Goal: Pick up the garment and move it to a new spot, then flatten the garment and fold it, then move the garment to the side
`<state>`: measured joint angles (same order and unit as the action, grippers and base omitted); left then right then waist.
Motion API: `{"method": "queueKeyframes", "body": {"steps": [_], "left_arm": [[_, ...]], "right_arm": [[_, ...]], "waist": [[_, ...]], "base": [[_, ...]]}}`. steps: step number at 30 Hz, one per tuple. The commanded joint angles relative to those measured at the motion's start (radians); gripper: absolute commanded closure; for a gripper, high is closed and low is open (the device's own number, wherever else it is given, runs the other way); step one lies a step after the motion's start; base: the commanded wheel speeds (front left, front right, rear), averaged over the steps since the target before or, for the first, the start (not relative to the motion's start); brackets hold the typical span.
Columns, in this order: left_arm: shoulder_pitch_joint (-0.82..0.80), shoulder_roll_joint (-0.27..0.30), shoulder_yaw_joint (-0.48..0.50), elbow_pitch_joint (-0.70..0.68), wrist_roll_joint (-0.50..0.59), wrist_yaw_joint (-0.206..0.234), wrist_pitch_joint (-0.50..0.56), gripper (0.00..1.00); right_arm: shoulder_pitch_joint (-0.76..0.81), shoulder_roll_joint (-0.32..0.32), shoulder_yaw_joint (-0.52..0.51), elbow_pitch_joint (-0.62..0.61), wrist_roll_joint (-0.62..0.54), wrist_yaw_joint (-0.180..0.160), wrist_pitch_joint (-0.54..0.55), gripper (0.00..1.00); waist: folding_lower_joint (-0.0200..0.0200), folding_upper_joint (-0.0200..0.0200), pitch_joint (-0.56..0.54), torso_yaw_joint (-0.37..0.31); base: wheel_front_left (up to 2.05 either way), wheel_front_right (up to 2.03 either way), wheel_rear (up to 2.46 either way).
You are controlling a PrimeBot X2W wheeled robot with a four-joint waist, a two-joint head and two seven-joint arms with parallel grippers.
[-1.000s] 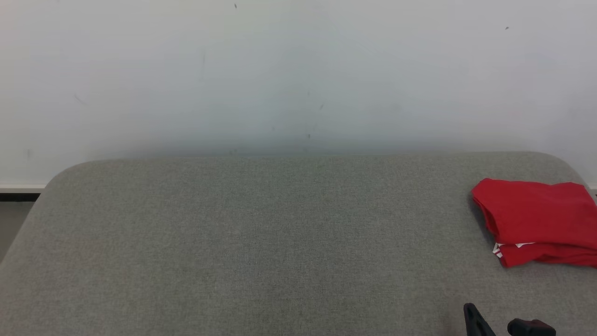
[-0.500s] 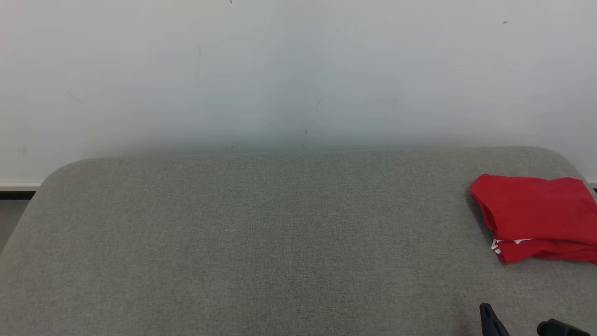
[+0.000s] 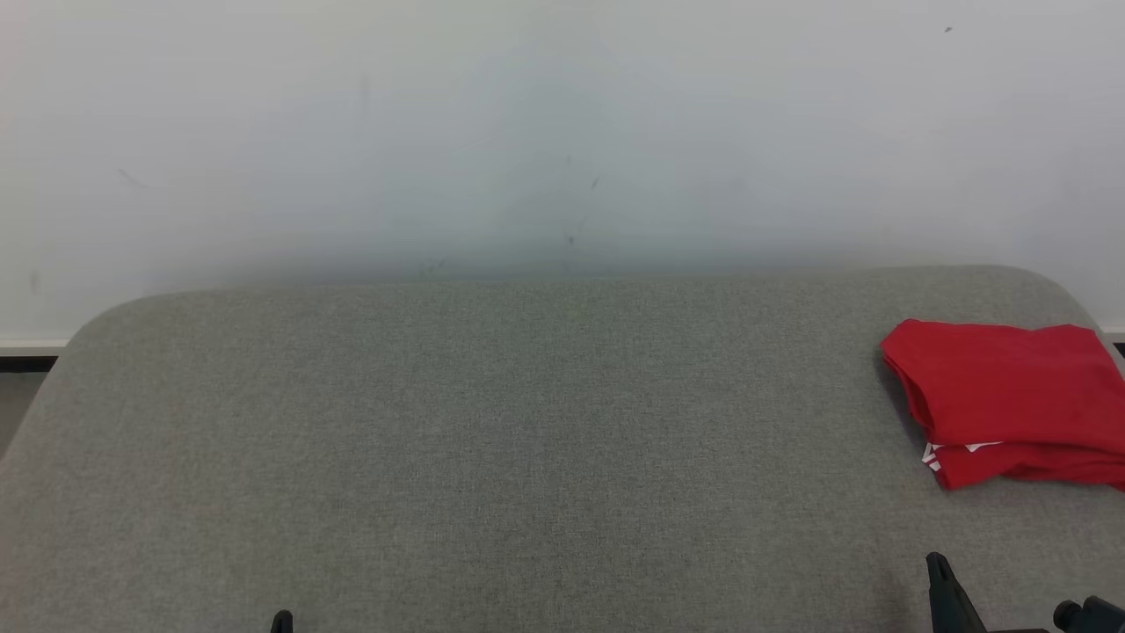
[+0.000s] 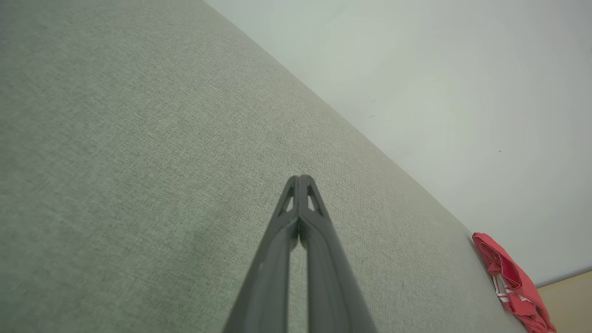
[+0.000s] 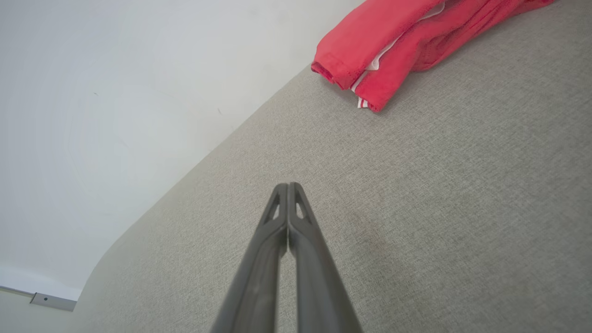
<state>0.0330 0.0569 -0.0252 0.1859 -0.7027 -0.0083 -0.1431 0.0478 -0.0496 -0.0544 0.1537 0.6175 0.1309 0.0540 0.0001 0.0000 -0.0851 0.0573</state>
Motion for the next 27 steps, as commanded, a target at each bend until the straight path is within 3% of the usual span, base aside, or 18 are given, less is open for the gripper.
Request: {"method": "queueKeyframes", "body": {"steps": [1, 27], "left_arm": [[-0.032, 0.001, 0.000, -0.002, -0.033, -0.008, 0.006, 1.00], [-0.136, -0.002, -0.003, 0.078, -0.363, -0.051, 0.081, 1.00]], "right_arm": [[-0.025, -0.001, -0.010, -0.007, 0.035, 0.000, 0.005, 1.00], [-0.074, -0.001, -0.083, 0.027, 0.379, 0.000, 0.042, 1.00]], "waist": [[0.0000, 0.0000, 0.001, -0.001], [0.0000, 0.0000, 0.025, -0.017]], "base": [[0.00, 0.00, 0.00], [0.00, 0.00, 0.00]]}}
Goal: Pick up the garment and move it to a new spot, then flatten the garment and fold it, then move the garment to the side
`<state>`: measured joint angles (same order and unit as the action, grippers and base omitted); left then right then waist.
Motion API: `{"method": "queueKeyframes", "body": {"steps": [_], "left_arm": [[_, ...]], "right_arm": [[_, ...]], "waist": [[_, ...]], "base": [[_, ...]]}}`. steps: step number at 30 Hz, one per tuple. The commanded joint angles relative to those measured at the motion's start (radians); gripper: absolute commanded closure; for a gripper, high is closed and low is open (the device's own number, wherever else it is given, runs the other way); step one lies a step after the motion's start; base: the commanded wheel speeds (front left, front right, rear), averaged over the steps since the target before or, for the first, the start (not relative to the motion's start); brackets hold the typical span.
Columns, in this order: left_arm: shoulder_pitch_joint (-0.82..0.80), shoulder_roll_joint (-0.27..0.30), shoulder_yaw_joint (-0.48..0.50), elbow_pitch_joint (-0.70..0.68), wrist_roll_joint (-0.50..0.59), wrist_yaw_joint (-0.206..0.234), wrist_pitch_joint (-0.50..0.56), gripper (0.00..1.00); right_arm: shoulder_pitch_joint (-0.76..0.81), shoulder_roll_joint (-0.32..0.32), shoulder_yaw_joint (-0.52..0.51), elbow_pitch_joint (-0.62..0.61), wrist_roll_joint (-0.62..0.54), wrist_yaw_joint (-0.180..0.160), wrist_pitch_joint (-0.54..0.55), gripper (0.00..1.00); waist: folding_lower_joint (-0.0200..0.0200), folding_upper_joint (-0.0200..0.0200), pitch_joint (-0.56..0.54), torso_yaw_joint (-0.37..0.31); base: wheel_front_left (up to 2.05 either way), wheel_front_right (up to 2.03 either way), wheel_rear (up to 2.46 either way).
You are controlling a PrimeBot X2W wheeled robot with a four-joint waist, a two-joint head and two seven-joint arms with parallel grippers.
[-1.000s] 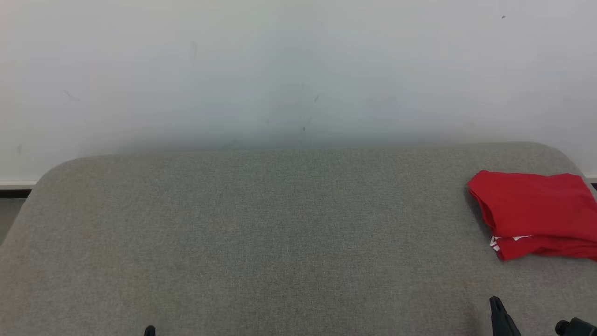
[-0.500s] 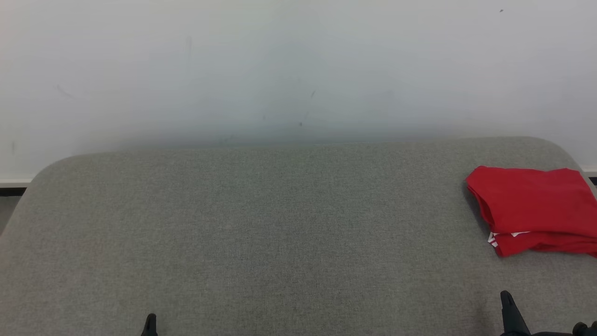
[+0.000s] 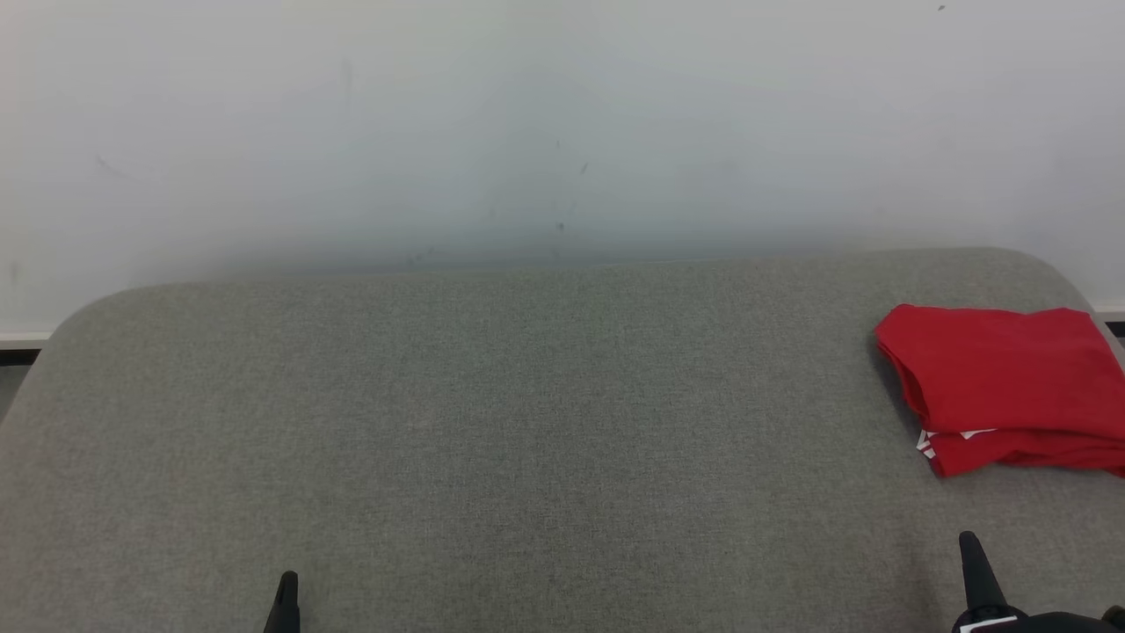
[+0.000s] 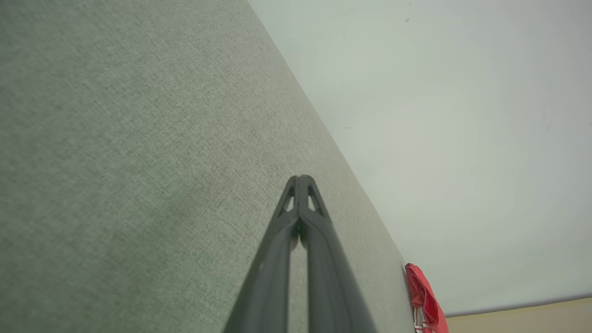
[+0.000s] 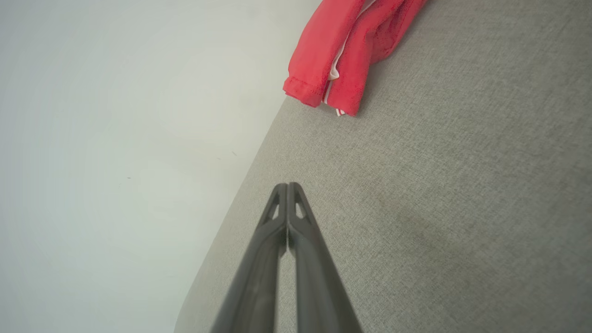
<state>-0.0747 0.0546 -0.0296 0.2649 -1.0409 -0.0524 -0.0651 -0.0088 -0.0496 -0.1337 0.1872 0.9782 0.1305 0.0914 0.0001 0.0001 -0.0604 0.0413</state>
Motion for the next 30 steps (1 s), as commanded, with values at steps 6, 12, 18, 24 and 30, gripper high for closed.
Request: {"method": "queueKeyframes", "body": {"steps": [6, 12, 18, 24, 30], "left_arm": [[-0.045, 0.000, 0.001, 0.012, -0.079, -0.013, 0.016, 1.00], [-0.067, 0.000, 0.000, 0.030, -0.151, -0.023, 0.032, 1.00], [-0.086, -0.001, -0.001, 0.043, -0.209, -0.030, 0.045, 1.00], [-0.103, -0.001, -0.001, 0.057, -0.264, -0.037, 0.057, 1.00], [-0.118, -0.002, -0.002, 0.071, -0.315, -0.046, 0.070, 1.00]], "right_arm": [[-0.028, -0.001, -0.016, 0.000, 0.076, 0.000, 0.010, 1.00], [-0.036, -0.001, -0.033, 0.007, 0.151, 0.000, 0.018, 1.00], [-0.047, -0.001, -0.046, 0.013, 0.212, 0.000, 0.024, 1.00], [-0.052, -0.001, -0.059, 0.020, 0.270, 0.000, 0.030, 1.00], [-0.062, -0.001, -0.070, 0.026, 0.324, 0.000, 0.037, 1.00]], "waist": [[-0.0001, -0.0001, 0.005, -0.003], [-0.0001, -0.0001, 0.012, -0.008], [-0.0001, -0.0001, 0.017, -0.011], [-0.0001, -0.0001, 0.023, -0.015], [-0.0001, -0.0001, 0.028, -0.018]], "base": [[0.00, 0.00, 0.00], [0.00, 0.00, 0.00], [0.00, 0.00, 0.00], [0.00, 0.00, 0.00], [0.00, 0.00, 0.00]]}}
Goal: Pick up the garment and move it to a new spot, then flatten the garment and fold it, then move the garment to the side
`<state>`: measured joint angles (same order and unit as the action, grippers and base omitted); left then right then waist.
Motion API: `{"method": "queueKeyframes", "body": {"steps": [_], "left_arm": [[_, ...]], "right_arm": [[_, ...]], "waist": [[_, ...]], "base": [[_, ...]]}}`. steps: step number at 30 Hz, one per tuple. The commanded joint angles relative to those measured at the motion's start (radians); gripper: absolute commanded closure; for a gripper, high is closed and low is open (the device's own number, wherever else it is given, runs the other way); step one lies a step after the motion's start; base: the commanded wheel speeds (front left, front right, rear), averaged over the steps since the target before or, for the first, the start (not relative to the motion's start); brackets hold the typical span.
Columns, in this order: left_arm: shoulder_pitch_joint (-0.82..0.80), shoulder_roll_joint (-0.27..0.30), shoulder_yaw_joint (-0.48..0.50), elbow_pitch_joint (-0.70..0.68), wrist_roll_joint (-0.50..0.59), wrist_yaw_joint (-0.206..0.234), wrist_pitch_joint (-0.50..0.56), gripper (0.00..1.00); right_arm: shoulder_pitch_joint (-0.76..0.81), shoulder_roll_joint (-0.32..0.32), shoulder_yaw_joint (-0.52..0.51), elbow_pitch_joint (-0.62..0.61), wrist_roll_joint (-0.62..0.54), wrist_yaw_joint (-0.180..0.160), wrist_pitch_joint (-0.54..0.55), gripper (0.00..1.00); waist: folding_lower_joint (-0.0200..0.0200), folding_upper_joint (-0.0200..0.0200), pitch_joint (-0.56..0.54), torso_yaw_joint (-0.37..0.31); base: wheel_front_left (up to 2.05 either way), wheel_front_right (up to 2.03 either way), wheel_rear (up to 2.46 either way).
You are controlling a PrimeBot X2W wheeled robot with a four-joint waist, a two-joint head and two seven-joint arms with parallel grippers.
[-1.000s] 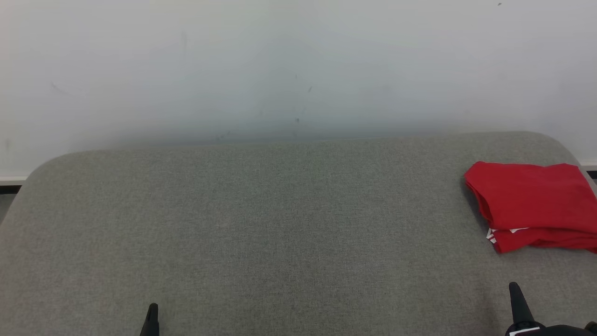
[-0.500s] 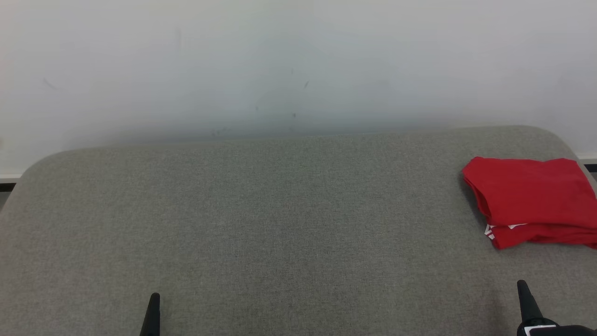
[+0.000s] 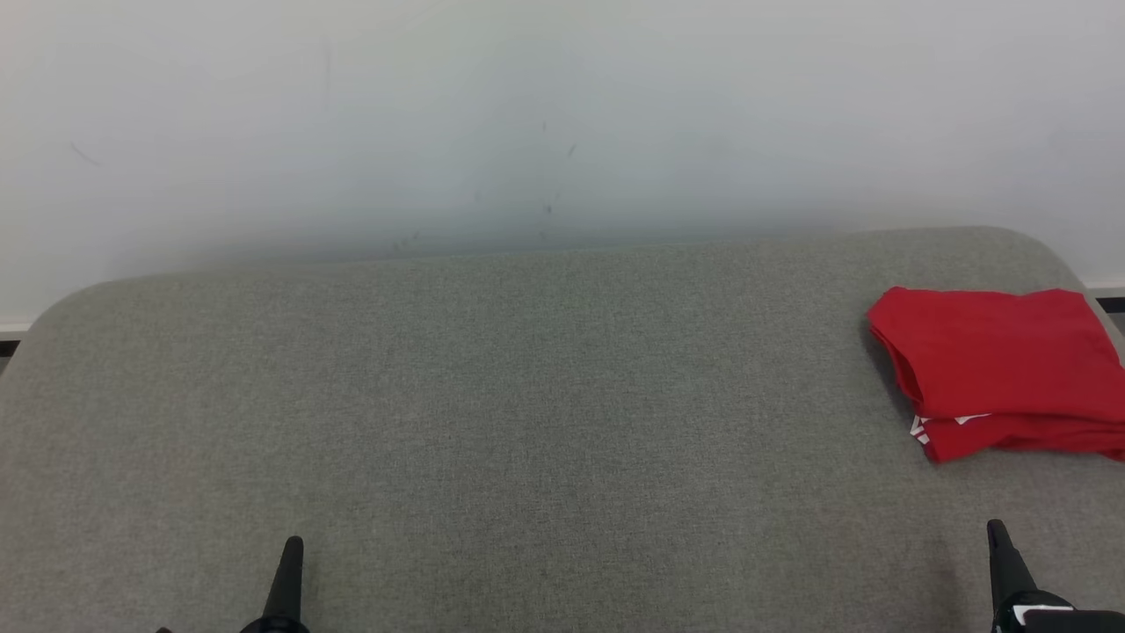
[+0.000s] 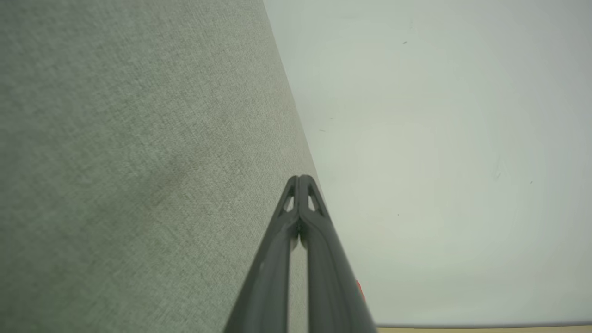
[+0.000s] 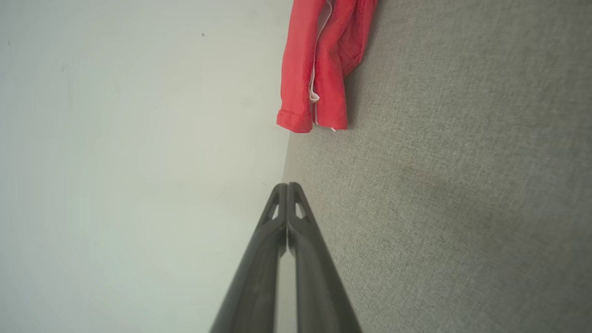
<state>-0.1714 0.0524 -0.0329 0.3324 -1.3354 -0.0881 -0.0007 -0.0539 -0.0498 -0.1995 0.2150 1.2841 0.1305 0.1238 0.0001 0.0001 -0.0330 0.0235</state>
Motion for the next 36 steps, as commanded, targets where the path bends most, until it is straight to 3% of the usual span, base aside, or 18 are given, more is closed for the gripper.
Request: {"method": "queueKeyframes", "body": {"steps": [1, 36], "left_arm": [[-0.025, 0.000, 0.001, 0.005, -0.030, -0.010, 0.008, 1.00], [-0.101, -0.002, -0.002, 0.069, -0.284, -0.042, 0.064, 1.00]], "right_arm": [[-0.019, -0.001, -0.006, 0.000, 0.027, 0.000, 0.005, 1.00], [-0.054, -0.001, -0.063, 0.028, 0.292, 0.000, 0.034, 1.00]], "waist": [[0.0000, -0.0001, 0.002, -0.001], [-0.0001, -0.0001, 0.033, -0.022]], "base": [[0.00, 0.00, 0.00], [0.00, 0.00, 0.00]]}}
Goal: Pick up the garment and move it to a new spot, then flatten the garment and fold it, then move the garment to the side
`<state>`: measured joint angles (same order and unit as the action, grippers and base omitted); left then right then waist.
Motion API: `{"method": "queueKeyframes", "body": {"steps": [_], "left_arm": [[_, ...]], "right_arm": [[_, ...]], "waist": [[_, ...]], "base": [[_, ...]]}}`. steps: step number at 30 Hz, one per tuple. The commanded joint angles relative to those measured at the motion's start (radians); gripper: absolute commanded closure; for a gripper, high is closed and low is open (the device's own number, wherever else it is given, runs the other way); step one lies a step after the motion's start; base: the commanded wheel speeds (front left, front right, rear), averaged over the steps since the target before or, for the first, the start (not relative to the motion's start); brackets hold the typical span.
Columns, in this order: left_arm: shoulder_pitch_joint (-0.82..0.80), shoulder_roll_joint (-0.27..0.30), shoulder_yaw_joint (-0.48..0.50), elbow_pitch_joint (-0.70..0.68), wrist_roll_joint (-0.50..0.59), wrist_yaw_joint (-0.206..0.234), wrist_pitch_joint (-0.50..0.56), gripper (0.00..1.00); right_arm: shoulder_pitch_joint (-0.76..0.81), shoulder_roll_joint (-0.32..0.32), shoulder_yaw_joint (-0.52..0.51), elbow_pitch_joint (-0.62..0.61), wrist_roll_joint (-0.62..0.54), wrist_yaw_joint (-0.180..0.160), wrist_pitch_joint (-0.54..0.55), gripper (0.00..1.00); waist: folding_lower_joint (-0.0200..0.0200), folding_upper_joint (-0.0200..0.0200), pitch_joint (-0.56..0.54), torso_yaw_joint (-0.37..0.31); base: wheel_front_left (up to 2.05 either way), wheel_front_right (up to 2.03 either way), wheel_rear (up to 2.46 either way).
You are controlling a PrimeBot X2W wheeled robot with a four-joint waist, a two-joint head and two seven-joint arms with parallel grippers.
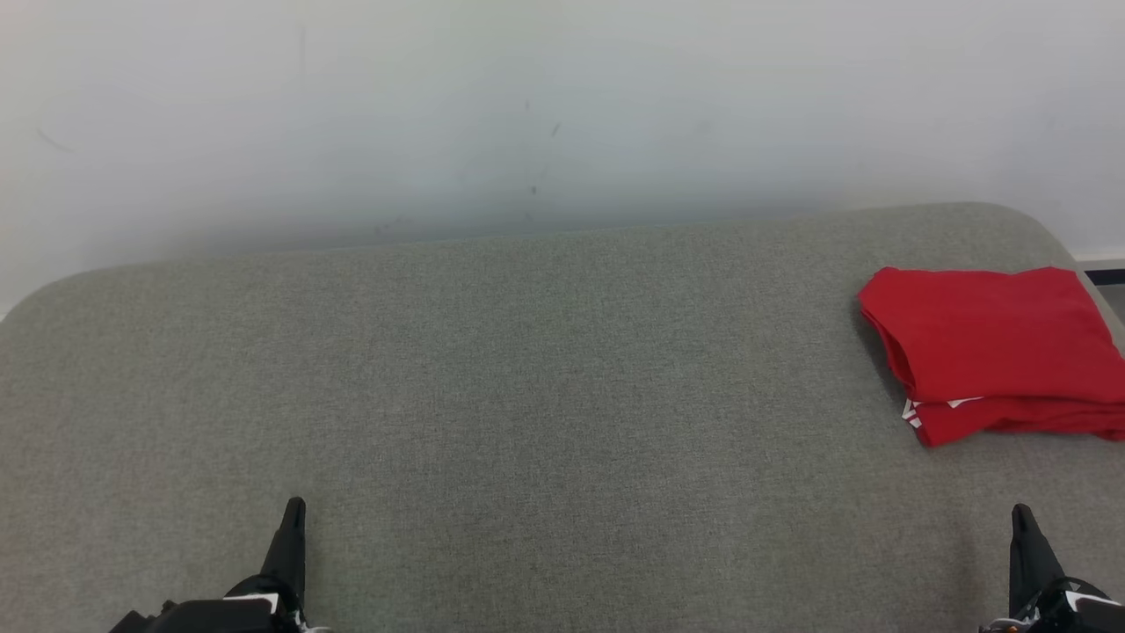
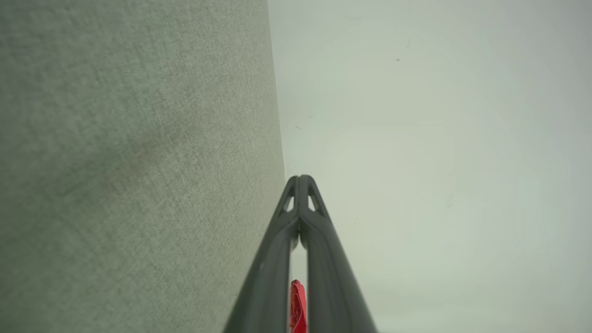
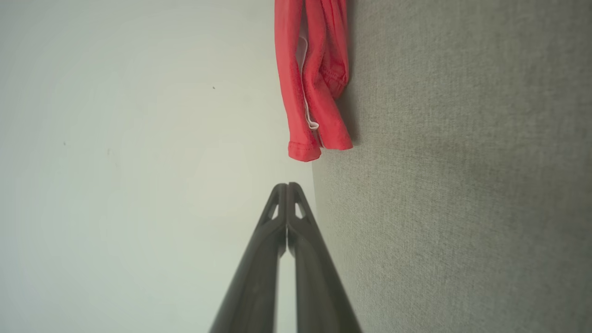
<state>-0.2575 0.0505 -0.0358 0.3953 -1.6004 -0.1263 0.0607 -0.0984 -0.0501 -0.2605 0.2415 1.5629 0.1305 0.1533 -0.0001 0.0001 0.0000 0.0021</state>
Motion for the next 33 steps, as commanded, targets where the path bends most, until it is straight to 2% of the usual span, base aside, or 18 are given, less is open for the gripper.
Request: {"method": "queueKeyframes", "body": {"steps": [1, 33], "left_arm": [[-0.016, 0.000, 0.001, 0.007, -0.024, -0.005, 0.005, 1.00], [-0.019, -0.001, 0.001, 0.010, -0.037, -0.007, 0.007, 1.00]], "right_arm": [[-0.011, 0.000, -0.003, 0.002, 0.021, 0.000, 0.004, 1.00], [-0.007, 0.000, -0.006, 0.004, 0.035, 0.000, 0.005, 1.00]], "waist": [[0.0001, -0.0001, 0.001, -0.001], [0.0001, -0.0001, 0.004, -0.003]], "base": [[0.00, 0.00, 0.00], [0.00, 0.00, 0.00]]}}
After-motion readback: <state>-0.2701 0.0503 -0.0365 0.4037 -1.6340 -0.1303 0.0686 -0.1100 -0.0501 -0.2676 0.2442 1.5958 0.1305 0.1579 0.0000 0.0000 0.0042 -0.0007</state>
